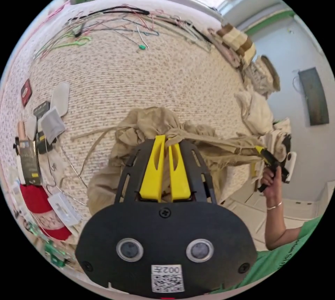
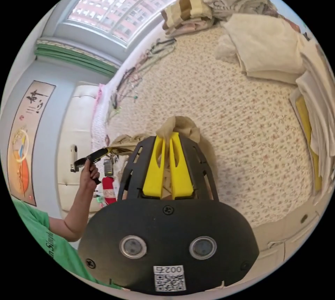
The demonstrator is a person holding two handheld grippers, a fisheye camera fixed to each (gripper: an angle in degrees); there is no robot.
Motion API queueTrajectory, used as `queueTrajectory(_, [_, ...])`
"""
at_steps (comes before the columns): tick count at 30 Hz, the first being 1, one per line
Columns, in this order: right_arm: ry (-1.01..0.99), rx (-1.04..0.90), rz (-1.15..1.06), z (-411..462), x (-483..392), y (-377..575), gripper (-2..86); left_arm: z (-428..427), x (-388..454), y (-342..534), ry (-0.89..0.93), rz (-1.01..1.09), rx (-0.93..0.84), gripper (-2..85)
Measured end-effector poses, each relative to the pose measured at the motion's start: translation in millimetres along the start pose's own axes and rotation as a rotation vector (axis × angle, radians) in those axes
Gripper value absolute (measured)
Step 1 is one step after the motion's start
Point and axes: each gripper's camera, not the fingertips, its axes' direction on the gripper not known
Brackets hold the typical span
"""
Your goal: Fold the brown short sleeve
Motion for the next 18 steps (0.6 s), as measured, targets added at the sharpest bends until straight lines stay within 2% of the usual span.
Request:
queueTrajectory(5, [-0.008,0.190,-0.320,-123,-95,-16,-0.8,-132,53,19,0.038,0.048,0.280,-1.1])
queueTrajectory(7, [0.046,0.399,-0.513,-194,-150,-5,-0.8,-189,82,30,0.030,0.099,0.411,-1.1])
queueTrajectory(8, [0.065,0.440,-0.554,-207,-160,-1,-0.8,-225,103,43,0.019,0.143,0.515,-1.1])
queueTrajectory(9, [0.098,0.468,-0.605,-226,-177,3,-0.8,-255,124,60,-0.036,0.178,0.609,-1.1])
queueTrajectory(11, [0.073,0.310,-0.608,-239,-191,-8,-0.8,-279,150,79,-0.162,0.202,0.686,-1.0])
queueTrajectory(13, [-0.012,0.424,-0.623,-291,-205,10,-0.8,-286,159,88,-0.201,0.148,0.627,-1.0])
queueTrajectory(15, [0.118,0.530,-0.710,-321,-224,29,-0.8,-301,165,123,-0.085,0.165,0.686,-1.0])
queueTrajectory(17, [0.176,0.470,-0.738,-334,-233,28,-0.8,-305,173,146,-0.139,0.159,0.727,-1.0])
queueTrajectory(18, [0.149,0.432,-0.712,-346,-232,26,-0.8,-301,174,152,-0.164,0.123,0.683,-1.0])
